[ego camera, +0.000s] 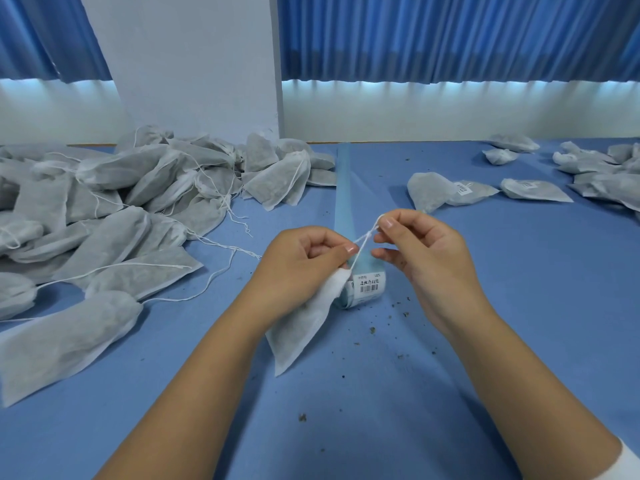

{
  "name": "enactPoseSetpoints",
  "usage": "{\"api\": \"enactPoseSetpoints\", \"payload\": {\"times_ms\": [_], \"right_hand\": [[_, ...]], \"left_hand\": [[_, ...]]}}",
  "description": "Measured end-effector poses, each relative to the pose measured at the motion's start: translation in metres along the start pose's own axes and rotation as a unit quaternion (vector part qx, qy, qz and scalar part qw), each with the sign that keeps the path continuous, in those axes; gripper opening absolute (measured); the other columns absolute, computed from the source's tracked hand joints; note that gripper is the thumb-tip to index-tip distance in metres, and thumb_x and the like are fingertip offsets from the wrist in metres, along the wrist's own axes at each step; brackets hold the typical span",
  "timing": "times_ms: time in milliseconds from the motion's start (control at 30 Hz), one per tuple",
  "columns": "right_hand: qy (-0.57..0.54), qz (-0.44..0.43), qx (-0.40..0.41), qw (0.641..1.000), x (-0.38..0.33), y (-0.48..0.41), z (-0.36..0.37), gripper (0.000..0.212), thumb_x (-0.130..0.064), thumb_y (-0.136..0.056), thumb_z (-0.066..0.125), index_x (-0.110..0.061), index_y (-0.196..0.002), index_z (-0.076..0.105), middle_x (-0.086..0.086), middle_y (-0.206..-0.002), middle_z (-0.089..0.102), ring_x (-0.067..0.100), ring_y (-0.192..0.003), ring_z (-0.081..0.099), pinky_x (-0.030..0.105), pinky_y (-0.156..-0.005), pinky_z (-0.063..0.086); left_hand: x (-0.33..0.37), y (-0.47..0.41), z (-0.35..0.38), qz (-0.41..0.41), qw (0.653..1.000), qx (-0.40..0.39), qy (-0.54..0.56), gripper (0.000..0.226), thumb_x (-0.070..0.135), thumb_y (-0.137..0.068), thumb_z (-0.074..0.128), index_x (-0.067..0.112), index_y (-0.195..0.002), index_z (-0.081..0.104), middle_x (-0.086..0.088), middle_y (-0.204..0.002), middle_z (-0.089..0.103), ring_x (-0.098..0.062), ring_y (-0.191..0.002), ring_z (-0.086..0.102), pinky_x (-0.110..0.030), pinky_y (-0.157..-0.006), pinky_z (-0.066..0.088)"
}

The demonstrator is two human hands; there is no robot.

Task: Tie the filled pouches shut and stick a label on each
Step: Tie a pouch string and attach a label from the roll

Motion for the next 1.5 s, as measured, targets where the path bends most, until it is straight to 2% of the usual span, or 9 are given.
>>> {"api": "enactPoseSetpoints", "payload": {"times_ms": [200, 333, 467, 600, 733, 967, 1167, 1367, 1500], "right_hand": [[0.089, -0.011, 0.023, 0.996, -0.001, -0.004, -0.006, 0.011, -0.011, -0.097, 0.055, -0.012, -0.09, 0.063, -0.011, -0.076, 0.064, -0.001, -0.075, 0.063, 0.017, -0.061, 0.051], [0.111, -0.018, 0.041, 0.993, 0.001, -0.004, -0.009, 0.011, -0.013, -0.099, 0.051, -0.011, -0.093, 0.06, -0.005, -0.08, 0.062, -0.003, -0.073, 0.061, 0.016, -0.061, 0.05], [0.119, -0.006, 0.046, 0.992, 0.004, -0.006, -0.013, 0.013, -0.016, -0.1, 0.051, -0.013, -0.091, 0.061, -0.011, -0.073, 0.062, 0.0, -0.07, 0.06, 0.017, -0.06, 0.049], [0.056, 0.029, 0.062, 0.996, 0.007, -0.009, -0.02, 0.016, -0.014, -0.101, 0.049, -0.014, -0.089, 0.06, -0.008, -0.076, 0.06, 0.005, -0.066, 0.059, 0.019, -0.057, 0.048], [-0.025, 0.031, 0.058, 0.998, 0.003, -0.008, -0.018, 0.017, -0.01, -0.102, 0.044, -0.008, -0.091, 0.056, -0.004, -0.075, 0.062, 0.008, -0.064, 0.06, 0.021, -0.059, 0.052], [-0.006, -0.034, 0.012, 0.999, -0.015, 0.001, 0.0, 0.011, -0.007, -0.101, 0.045, -0.009, -0.095, 0.054, -0.004, -0.08, 0.07, 0.009, -0.08, 0.066, 0.022, -0.065, 0.054], [0.149, -0.151, -0.066, 0.975, -0.032, 0.023, 0.032, 0.011, -0.014, -0.096, 0.054, -0.023, -0.092, 0.058, -0.013, -0.087, 0.067, 0.014, -0.08, 0.065, 0.031, -0.063, 0.052], [0.304, -0.238, -0.129, 0.913, -0.029, 0.038, 0.059, 0.007, -0.021, -0.094, 0.058, -0.023, -0.091, 0.064, -0.01, -0.099, 0.057, 0.009, -0.097, 0.055, 0.019, -0.08, 0.044], [0.338, -0.193, -0.107, 0.915, -0.018, 0.034, 0.056, 0.012, -0.028, -0.09, 0.061, -0.04, -0.088, 0.06, -0.01, -0.127, 0.043, 0.013, -0.127, 0.037, 0.005, -0.1, 0.021]], "left_hand": [[0.003, 0.001, 0.0, 0.0, 0.999, 0.033, -0.026, 0.02, 0.023, -0.091, 0.071, 0.026, -0.071, 0.072, -0.01, -0.052, 0.06, -0.01, -0.044, 0.061, -0.013, -0.048, 0.042], [0.003, -0.001, 0.006, 0.005, 0.999, 0.023, -0.04, 0.017, 0.023, -0.09, 0.071, 0.026, -0.073, 0.074, -0.005, -0.048, 0.05, -0.015, -0.045, 0.047, -0.022, -0.053, 0.04], [0.006, 0.0, 0.009, 0.027, 0.998, 0.018, -0.06, 0.017, 0.029, -0.094, 0.066, 0.029, -0.079, 0.074, -0.019, -0.059, 0.055, -0.02, -0.052, 0.046, -0.028, -0.059, 0.04], [-0.001, -0.002, 0.005, -0.004, 0.998, -0.011, -0.062, 0.029, 0.027, -0.102, 0.047, 0.034, -0.093, 0.073, 0.024, -0.076, 0.069, 0.01, -0.076, 0.061, -0.004, -0.067, 0.039], [-0.011, -0.003, -0.001, -0.038, 0.995, -0.053, -0.078, 0.028, 0.022, -0.093, 0.052, 0.036, -0.086, 0.075, 0.031, -0.091, 0.069, 0.021, -0.083, 0.057, 0.005, -0.064, 0.035], [-0.009, -0.009, -0.029, 0.0, 0.994, 0.059, -0.089, 0.005, 0.024, -0.087, 0.071, 0.025, -0.082, 0.071, 0.013, -0.076, 0.066, 0.0, -0.065, 0.054, -0.007, -0.059, 0.039], [-0.01, -0.008, -0.041, -0.01, 0.993, 0.118, -0.01, 0.008, 0.028, -0.091, 0.068, 0.02, -0.091, 0.072, 0.005, -0.084, 0.067, -0.01, -0.076, 0.057, -0.024, -0.069, 0.043], [-0.007, -0.005, -0.048, -0.015, 0.985, 0.161, 0.066, 0.001, 0.026, -0.092, 0.068, 0.025, -0.092, 0.068, -0.007, -0.092, 0.065, -0.018, -0.08, 0.057, -0.037, -0.075, 0.046], [-0.005, -0.003, -0.044, -0.023, 0.977, 0.16, 0.136, 0.009, 0.024, -0.095, 0.065, 0.017, -0.099, 0.069, -0.012, -0.091, 0.062, -0.022, -0.08, 0.055, -0.04, -0.074, 0.045]]}}
Point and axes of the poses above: each hand's wrist, its own y-axis away from the middle knuckle, its own z-axis out of the palm, x = y × z, the point moved 10 cm from there along -y, towards the middle knuckle
